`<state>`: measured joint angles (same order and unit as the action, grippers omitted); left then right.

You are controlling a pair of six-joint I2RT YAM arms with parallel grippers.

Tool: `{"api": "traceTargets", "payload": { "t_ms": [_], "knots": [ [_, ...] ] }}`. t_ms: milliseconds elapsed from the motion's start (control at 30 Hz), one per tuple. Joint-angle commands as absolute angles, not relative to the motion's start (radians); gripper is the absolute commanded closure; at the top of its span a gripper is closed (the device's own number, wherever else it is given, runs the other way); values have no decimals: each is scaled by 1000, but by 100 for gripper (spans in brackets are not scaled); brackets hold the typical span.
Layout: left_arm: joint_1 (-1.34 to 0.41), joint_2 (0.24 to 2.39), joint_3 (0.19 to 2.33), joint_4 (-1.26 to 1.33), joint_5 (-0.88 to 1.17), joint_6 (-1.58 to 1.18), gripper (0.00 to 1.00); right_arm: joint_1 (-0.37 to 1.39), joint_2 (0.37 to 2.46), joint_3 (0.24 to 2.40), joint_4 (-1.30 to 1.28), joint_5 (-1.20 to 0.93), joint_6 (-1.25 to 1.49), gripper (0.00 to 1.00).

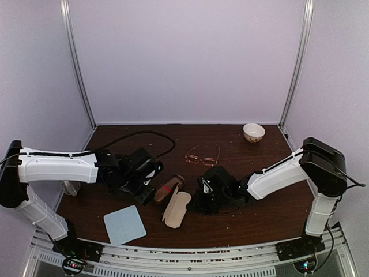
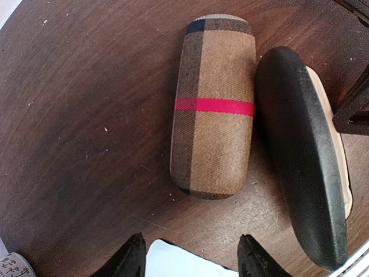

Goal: Organize the sunglasses
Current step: Adjust the opened sunglasses case at the center of the board.

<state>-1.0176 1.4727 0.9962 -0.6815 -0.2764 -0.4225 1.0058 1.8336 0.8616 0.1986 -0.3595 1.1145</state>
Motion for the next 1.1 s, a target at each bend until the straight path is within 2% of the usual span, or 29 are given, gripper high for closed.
{"api": "traceTargets", "payload": {
  "t_ms": [0, 133, 367, 633, 1067],
  "knots": [
    [-1004, 1481, 1030, -650, -278, -402, 43, 991, 1850, 836, 239, -347, 1127, 85],
    [-1000, 1485, 1029, -645, -273, -401, 43, 981, 1851, 811, 275, -336, 1151, 88],
    [-1000, 1478, 1026, -644, -261, -402, 43, 979, 1893, 823, 363, -362, 1190, 88],
    [-1000, 1447, 1000, -629, -247, -405, 43, 998, 1902, 849, 346, -378, 1174, 86],
    [-982, 1444, 996, -609, -255, -399, 43, 995, 1808, 828, 243, -336, 1096, 71]
  ]
}}
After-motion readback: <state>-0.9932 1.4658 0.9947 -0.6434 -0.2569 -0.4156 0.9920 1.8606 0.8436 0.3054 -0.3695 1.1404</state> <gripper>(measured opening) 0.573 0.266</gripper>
